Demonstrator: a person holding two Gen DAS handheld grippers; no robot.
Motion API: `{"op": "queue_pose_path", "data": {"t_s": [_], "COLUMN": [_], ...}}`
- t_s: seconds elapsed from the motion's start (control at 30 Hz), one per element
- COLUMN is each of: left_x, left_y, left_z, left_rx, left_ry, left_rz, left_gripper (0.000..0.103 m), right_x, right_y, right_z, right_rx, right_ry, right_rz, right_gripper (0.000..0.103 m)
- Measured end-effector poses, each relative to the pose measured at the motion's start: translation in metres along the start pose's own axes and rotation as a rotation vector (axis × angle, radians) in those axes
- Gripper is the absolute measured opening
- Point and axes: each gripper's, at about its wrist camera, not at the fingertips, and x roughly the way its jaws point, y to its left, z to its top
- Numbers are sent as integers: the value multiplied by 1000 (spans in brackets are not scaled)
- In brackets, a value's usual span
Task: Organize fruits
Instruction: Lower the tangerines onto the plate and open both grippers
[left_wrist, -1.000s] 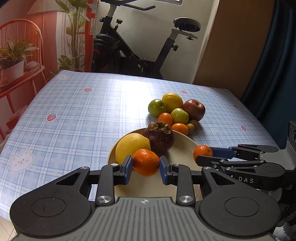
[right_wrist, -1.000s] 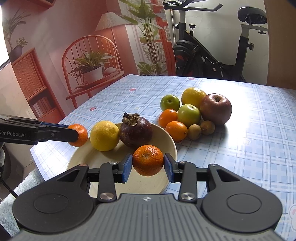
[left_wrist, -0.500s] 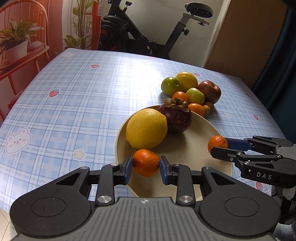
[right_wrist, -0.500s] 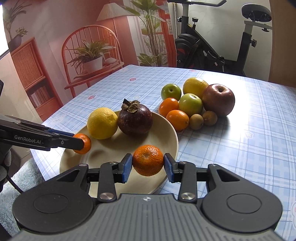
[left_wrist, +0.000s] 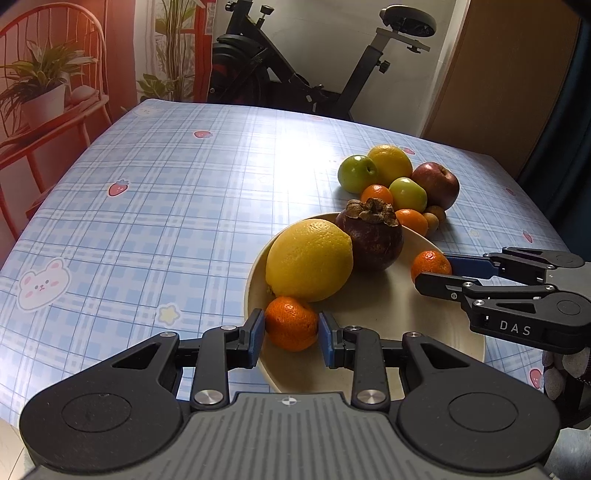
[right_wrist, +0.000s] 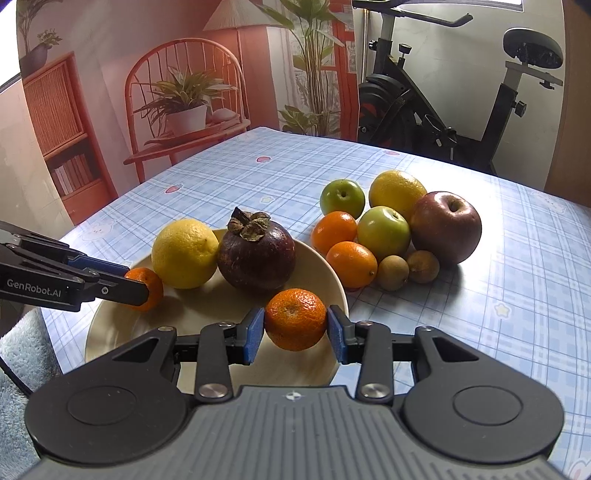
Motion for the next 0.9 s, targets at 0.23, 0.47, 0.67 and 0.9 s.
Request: {"op": "queue_pose_path", "data": {"t_s": [0.23, 0.47, 0.67, 0.9], "left_x": [-2, -6, -13, -23], "left_y": [-2, -5, -12, -13], "left_z": [0, -1, -2, -3], "left_rx": [15, 27, 58, 47], "left_ry": [-20, -44, -77, -146], "left_rz": [17, 22, 27, 35], "left_gripper": [34, 39, 43, 43], "right_x": [13, 14, 8, -11], "right_y": [2, 6, 6, 4], "right_z": [2, 2, 2, -8], "right_rx": [-42, -66, -65, -26], "right_ry": [6, -16, -33, -84], "right_rz": [1, -11, -18, -31], "right_gripper": [40, 41, 42, 42]}}
